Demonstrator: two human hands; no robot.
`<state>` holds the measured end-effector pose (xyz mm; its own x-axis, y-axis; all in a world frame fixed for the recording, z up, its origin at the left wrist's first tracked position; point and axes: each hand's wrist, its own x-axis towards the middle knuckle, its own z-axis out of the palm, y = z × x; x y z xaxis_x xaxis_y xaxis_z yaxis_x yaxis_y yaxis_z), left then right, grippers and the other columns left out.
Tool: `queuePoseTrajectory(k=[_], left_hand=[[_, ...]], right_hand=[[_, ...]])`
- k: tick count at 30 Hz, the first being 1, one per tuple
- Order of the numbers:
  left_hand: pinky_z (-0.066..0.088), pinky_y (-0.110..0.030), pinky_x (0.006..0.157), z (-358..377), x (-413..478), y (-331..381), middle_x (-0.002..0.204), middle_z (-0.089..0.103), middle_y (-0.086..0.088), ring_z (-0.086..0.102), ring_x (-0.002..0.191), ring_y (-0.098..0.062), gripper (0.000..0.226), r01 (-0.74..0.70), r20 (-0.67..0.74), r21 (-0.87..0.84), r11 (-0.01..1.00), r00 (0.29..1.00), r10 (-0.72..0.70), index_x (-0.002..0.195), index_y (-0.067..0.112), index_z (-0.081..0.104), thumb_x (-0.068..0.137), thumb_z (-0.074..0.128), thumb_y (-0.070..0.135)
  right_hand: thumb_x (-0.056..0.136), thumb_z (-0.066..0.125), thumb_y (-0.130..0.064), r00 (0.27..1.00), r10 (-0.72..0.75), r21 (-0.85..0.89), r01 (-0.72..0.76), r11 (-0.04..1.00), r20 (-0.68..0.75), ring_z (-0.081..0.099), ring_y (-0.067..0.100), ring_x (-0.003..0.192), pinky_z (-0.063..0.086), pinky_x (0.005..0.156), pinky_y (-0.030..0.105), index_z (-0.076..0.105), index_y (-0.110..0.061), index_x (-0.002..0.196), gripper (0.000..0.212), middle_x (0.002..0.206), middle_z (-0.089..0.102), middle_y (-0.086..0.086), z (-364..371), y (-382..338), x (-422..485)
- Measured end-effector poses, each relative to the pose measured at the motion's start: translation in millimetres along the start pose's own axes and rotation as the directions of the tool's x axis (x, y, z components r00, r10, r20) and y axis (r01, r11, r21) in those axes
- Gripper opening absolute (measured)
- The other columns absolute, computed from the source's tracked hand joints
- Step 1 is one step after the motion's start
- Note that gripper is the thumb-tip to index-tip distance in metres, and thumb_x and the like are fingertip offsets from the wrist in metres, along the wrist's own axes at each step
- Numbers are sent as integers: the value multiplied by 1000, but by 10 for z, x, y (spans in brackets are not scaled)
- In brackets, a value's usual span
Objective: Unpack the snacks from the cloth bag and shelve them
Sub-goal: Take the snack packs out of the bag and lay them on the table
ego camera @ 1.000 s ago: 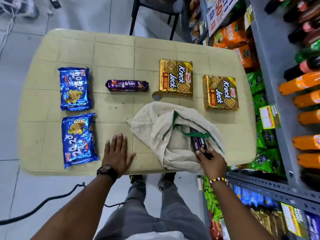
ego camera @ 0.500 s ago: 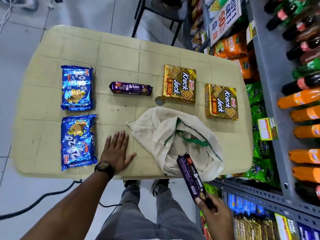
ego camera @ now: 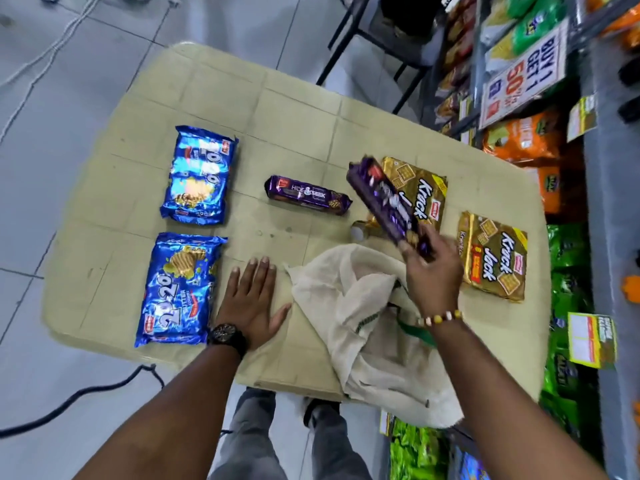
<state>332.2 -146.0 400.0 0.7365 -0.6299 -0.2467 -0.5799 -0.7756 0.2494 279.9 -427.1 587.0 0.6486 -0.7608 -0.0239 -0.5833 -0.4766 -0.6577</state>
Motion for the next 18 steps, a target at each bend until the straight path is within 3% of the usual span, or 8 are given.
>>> queuePoseTrajectory(k=[5, 9, 15, 18], left_hand=[[5, -53, 122, 28, 3, -4, 164, 15, -12, 10, 152, -31, 86, -3, -18, -18, 1000, 1000, 3, 155, 9, 21, 91, 27, 66], [6, -54, 122, 38, -1, -3, 165, 15, -11, 9, 152, -31, 85, -8, -39, -48, 999, 999, 6, 155, 10, 20, 91, 29, 65], [3, -53, 122, 48, 14, -2, 165, 15, -11, 8, 153, -30, 85, -2, -26, -68, 998, 1000, 0, 155, 10, 21, 91, 30, 66], [3, -53, 122, 51, 9, -5, 165, 13, -11, 6, 153, -30, 85, 0, -2, -70, 998, 1000, 0, 155, 11, 20, 91, 31, 65]], right_hand=[[82, 70, -23, 991, -105, -70, 111, 991, 82, 59, 27, 103, 47, 89, 30, 67, -17, 120, 38, 113, 60, 13, 714, -446, 1066], [81, 69, -22, 965, -136, -148, 172, 974, 225, 61, 31, 100, 43, 86, 25, 68, -17, 112, 31, 112, 60, 15, 1207, -619, 1525], [84, 70, -18, 862, -205, -237, 343, 909, 463, 57, 30, 114, 41, 94, 26, 62, -15, 128, 45, 124, 60, 14, 1642, -617, 1735], [87, 66, -13, 828, -186, -316, 395, 863, 528, 49, 31, 129, 38, 105, 30, 46, -15, 143, 59, 143, 48, 14, 1677, -617, 1774]])
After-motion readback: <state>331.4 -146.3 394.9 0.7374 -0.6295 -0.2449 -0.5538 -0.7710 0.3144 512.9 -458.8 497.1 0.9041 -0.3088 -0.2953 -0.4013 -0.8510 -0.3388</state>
